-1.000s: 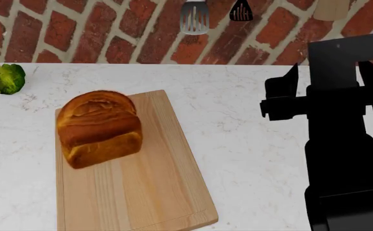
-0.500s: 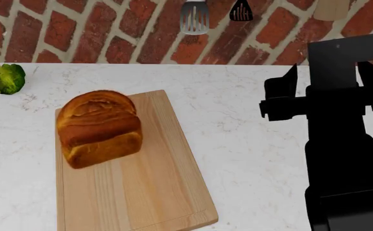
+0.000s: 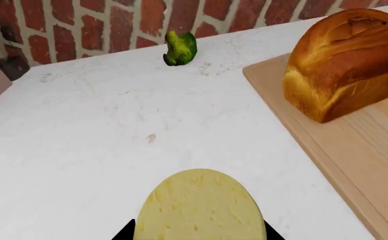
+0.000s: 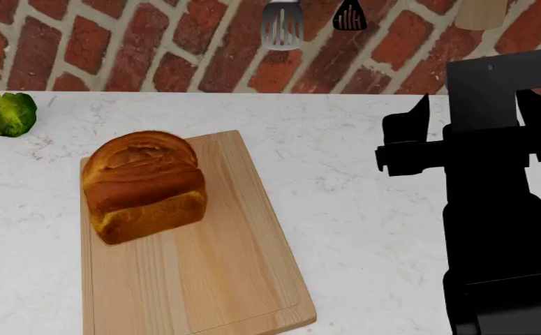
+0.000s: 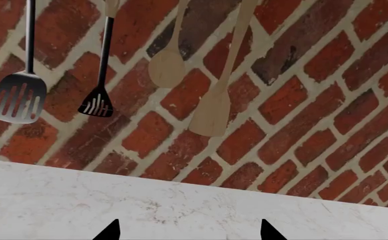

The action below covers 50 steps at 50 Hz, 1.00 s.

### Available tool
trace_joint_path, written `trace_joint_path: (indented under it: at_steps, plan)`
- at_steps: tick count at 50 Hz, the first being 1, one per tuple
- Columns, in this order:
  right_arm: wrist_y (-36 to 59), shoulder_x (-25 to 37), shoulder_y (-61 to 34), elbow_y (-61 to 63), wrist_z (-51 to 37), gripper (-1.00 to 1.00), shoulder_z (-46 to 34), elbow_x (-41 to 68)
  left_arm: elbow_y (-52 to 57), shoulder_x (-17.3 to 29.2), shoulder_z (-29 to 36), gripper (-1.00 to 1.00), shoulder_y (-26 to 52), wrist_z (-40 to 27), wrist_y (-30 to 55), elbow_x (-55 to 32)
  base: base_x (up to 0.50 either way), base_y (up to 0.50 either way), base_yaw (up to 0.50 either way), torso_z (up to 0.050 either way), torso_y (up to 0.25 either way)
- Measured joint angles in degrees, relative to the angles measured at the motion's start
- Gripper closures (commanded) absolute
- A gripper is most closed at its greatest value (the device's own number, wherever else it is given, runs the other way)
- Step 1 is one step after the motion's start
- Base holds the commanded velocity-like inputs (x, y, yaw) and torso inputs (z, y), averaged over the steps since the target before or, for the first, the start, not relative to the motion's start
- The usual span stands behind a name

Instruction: Pick up the wedge of cheese and place it on the slice of bread to prepare a simple cheese on bread dish.

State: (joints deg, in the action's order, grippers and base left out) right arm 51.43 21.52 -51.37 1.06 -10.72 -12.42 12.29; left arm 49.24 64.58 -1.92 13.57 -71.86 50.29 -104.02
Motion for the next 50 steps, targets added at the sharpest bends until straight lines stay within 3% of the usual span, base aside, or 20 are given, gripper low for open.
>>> trace_joint_path:
  at_steps: [9,21,34,50]
  plan:
    - [0.0,0.0,0.0,0.0,0.0,-1.00,0.0,0.2,-5.0,-2.1,11.4,1.00,18.7,-6.0,4.1,-7.5,0.00,0.00,0.00,0.000,0.000]
    - [-0.3,0.1,0.1,-0.2,-0.1,-1.00,-0.1,0.3,-13.2,-9.4,23.3,1.00,37.2,-11.0,9.0,-12.6,0.00,0.00,0.00,0.000,0.000]
    - [-0.4,0.2,0.1,0.0,-0.1,-1.00,-0.2,0.4,-22.0,-15.2,30.1,1.00,47.5,-11.2,12.5,-11.8,0.00,0.00,0.00,0.000,0.000]
    - [-0.3,0.3,0.0,-0.1,-0.2,-1.00,-0.3,0.6,-34.6,-22.0,35.2,1.00,55.7,-6.6,15.6,-7.7,0.00,0.00,0.00,0.000,0.000]
